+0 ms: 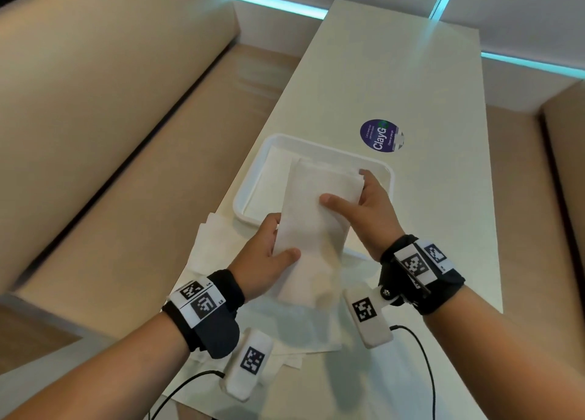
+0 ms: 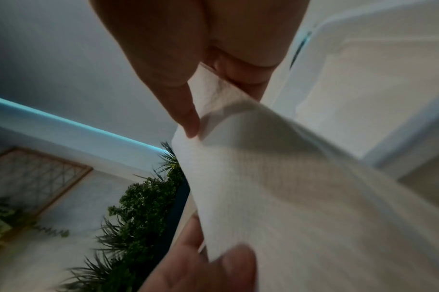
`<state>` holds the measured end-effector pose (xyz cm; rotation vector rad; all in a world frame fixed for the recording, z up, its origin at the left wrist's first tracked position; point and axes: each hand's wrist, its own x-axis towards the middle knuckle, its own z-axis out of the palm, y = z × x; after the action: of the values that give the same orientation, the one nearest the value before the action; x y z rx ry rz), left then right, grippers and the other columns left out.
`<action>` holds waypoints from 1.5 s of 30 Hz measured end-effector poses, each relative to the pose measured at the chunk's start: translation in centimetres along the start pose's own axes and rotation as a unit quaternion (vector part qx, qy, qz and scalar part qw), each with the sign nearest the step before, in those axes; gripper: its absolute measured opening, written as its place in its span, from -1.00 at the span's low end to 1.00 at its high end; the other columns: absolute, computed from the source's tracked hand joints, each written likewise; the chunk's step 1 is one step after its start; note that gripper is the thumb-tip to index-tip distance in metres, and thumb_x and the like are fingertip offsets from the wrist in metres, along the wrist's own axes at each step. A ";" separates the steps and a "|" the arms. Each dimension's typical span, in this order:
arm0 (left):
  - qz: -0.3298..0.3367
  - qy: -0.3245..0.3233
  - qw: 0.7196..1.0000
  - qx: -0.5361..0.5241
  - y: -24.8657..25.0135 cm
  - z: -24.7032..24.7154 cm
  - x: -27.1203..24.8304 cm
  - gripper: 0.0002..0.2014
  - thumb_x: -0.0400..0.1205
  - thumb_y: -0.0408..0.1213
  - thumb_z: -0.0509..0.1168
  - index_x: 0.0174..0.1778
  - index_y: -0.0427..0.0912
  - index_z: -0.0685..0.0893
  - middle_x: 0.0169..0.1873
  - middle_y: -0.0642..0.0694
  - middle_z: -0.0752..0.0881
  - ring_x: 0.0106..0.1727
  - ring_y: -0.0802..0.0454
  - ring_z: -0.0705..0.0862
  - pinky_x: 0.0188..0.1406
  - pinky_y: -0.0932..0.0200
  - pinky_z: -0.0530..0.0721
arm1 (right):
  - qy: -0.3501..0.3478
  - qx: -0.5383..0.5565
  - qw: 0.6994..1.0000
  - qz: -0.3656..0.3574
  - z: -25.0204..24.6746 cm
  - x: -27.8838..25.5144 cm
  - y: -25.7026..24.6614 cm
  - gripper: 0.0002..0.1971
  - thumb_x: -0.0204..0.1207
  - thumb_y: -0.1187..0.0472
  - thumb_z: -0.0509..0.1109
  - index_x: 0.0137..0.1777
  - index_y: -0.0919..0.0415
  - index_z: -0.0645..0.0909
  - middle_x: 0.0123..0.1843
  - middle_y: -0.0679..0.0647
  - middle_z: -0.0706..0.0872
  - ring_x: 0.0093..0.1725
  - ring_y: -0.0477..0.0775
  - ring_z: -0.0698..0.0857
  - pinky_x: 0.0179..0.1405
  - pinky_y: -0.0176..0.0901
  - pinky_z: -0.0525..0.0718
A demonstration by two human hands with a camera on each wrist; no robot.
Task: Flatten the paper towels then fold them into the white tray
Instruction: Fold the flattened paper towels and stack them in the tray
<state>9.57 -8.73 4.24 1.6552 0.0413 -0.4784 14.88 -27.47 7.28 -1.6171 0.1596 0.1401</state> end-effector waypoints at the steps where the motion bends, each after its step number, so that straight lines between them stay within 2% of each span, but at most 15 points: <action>1: 0.002 -0.012 1.000 0.011 0.1 -0.1 -0.1 -0.54 0.64 -0.46 0.29 0.39 0.00 0.36 0.17 -0.02 0.72 0.15 0.11 0.73 0.19 0.07 0.70 | -0.006 -0.033 0.999 -0.013 -0.3 0.2 -0.2 -0.48 0.36 0.25 0.60 0.28 0.02 0.50 0.19 -0.03 0.68 0.19 0.05 0.69 0.12 -0.05 0.72; 4: 0.002 -0.034 0.999 0.038 0.2 -0.2 0.0 -0.49 0.62 -0.48 0.29 0.38 0.07 0.33 0.17 0.01 0.70 0.15 0.13 0.72 0.17 0.14 0.70 | -0.030 -0.133 0.989 -0.064 -1.1 0.8 -0.8 -0.35 0.32 0.19 0.63 0.37 -0.14 0.46 0.20 -0.26 0.57 0.24 -0.02 0.60 0.21 -0.14 0.62; 7: 0.005 -0.046 0.998 0.051 0.3 -0.2 0.2 -0.48 0.62 -0.50 0.27 0.40 0.05 0.32 0.16 0.01 0.70 0.14 0.11 0.72 0.17 0.11 0.71 | -0.044 -0.193 0.976 -0.085 -1.8 1.4 -1.7 -0.38 0.32 0.15 0.63 0.38 -0.11 0.53 0.11 -0.26 0.62 0.14 -0.09 0.65 0.18 -0.22 0.62; 9: 0.011 -0.056 0.997 0.050 0.3 -0.3 0.2 -0.48 0.61 -0.49 0.29 0.40 0.04 0.33 0.17 -0.01 0.70 0.15 0.11 0.72 0.21 0.03 0.70 | -0.069 -0.237 0.966 -0.082 -2.3 1.9 -2.3 -0.45 0.34 0.12 0.62 0.35 -0.08 0.61 0.18 -0.20 0.68 0.19 -0.14 0.65 0.29 -0.20 0.60; 12: 0.018 -0.059 0.997 0.039 0.3 -0.2 0.4 -0.53 0.62 -0.33 0.36 0.39 0.03 0.35 0.20 0.00 0.70 0.19 0.10 0.71 0.24 -0.02 0.68 | -0.105 -0.285 0.950 -0.075 -2.5 2.4 -2.8 -0.53 0.37 0.09 0.60 0.31 -0.05 0.66 0.21 -0.24 0.67 0.23 -0.20 0.62 0.35 -0.22 0.55; 17: 0.042 -0.056 0.996 0.064 0.7 0.0 1.2 -0.64 0.69 -0.32 0.27 0.36 0.04 0.38 0.19 0.10 0.67 0.20 0.22 0.67 0.23 0.10 0.67 | -0.099 -0.305 0.944 -0.073 -2.5 3.6 -3.4 -0.60 0.36 0.02 0.59 0.21 -0.05 0.68 0.11 -0.21 0.70 0.08 -0.18 0.66 0.10 -0.37 0.58; 20: 0.034 -0.060 0.996 0.065 1.0 0.4 2.0 -0.64 0.69 -0.30 0.27 0.34 0.08 0.37 0.16 0.16 0.65 0.13 0.32 0.67 0.14 0.24 0.67 | -0.139 -0.341 0.928 -0.047 -3.1 4.5 -4.3 -0.55 0.37 0.03 0.59 0.27 -0.02 0.64 0.06 -0.12 0.73 0.00 -0.13 0.70 0.00 -0.36 0.63; 23: 0.018 -0.042 0.997 0.056 1.2 0.7 3.1 -0.63 0.67 -0.29 0.31 0.34 0.01 0.39 0.13 0.06 0.70 0.12 0.19 0.71 0.16 0.16 0.68 | -0.189 -0.397 0.898 -0.022 -4.3 5.5 -5.2 -0.56 0.37 0.12 0.60 0.25 0.04 0.64 0.00 -0.07 0.77 -0.06 -0.09 0.74 -0.12 -0.41 0.66; 26: 0.001 -0.039 0.998 0.053 1.1 1.3 4.2 -0.68 0.64 -0.30 0.34 0.29 -0.07 0.47 0.09 -0.02 0.77 0.11 0.05 0.75 0.16 0.08 0.69 | -0.182 -0.453 0.872 -0.025 -5.7 7.1 -5.7 -0.69 0.38 0.18 0.59 0.12 0.10 0.68 -0.10 -0.08 0.75 -0.13 -0.06 0.71 -0.20 -0.41 0.59; 30: -0.042 -0.012 0.998 0.040 0.9 3.0 5.5 -0.86 0.64 -0.33 0.36 0.07 -0.26 0.62 -0.17 -0.17 0.78 -0.12 -0.07 0.76 -0.11 0.07 0.79 | -0.140 -0.504 0.852 -0.022 -6.9 10.1 -5.8 -0.72 0.41 0.24 0.55 0.11 0.20 0.66 -0.06 0.07 0.71 -0.05 0.08 0.66 -0.06 -0.19 0.59; 33: -0.074 0.018 0.996 0.048 1.0 4.4 6.3 -0.93 0.63 -0.30 0.38 -0.05 -0.19 0.62 -0.57 0.14 0.63 -0.32 -0.05 0.78 -0.24 0.18 0.76 | -0.150 -0.579 0.801 0.010 -7.1 12.5 -4.9 -0.70 0.43 0.22 0.53 0.15 0.21 0.65 -0.02 0.08 0.67 0.01 0.12 0.63 0.02 -0.12 0.58; 35: -0.080 0.030 0.994 0.074 0.9 5.1 6.9 -0.82 0.62 -0.23 0.39 0.05 -0.20 0.61 -0.46 0.05 0.69 -0.36 0.04 0.79 -0.39 0.26 0.63 | -0.161 -0.620 0.768 0.026 -6.8 13.6 -4.0 -0.68 0.45 0.21 0.52 0.19 0.23 0.64 0.04 0.11 0.67 0.06 0.14 0.63 -0.01 -0.13 0.55; 39: -0.067 0.030 0.975 0.209 0.5 5.5 7.5 -0.71 0.60 -0.06 0.38 0.16 -0.09 0.59 -0.16 0.07 0.67 -0.28 0.19 0.67 -0.36 0.44 0.48 | -0.166 -0.656 0.735 0.042 -6.4 15.3 -2.2 -0.59 0.46 0.19 0.50 0.30 0.23 0.60 0.23 0.15 0.66 0.23 0.20 0.62 -0.02 -0.16 0.50; 41: -0.062 0.034 0.966 0.247 0.4 5.1 7.3 -0.68 0.61 -0.02 0.36 0.22 -0.04 0.59 -0.10 0.16 0.62 -0.16 0.26 0.60 -0.26 0.48 0.45 | -0.167 -0.666 0.725 0.051 -6.3 15.9 -1.4 -0.51 0.48 0.17 0.48 0.40 0.22 0.53 0.32 0.15 0.61 0.31 0.21 0.58 -0.01 -0.18 0.45; 45: -0.053 0.000 0.943 0.327 -0.3 4.3 6.5 -0.68 0.64 0.02 0.30 0.29 0.05 0.59 0.08 0.15 0.63 0.01 0.17 0.57 0.12 0.29 0.50 | -0.168 -0.663 0.727 0.051 -5.9 17.0 -0.9 -0.49 0.49 0.21 0.48 0.43 0.25 0.51 0.35 0.18 0.60 0.32 0.23 0.57 -0.03 -0.19 0.43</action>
<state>14.15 -14.42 1.49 2.3145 -0.0331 -0.6149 31.72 -33.59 5.23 -2.9801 -0.2103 0.7687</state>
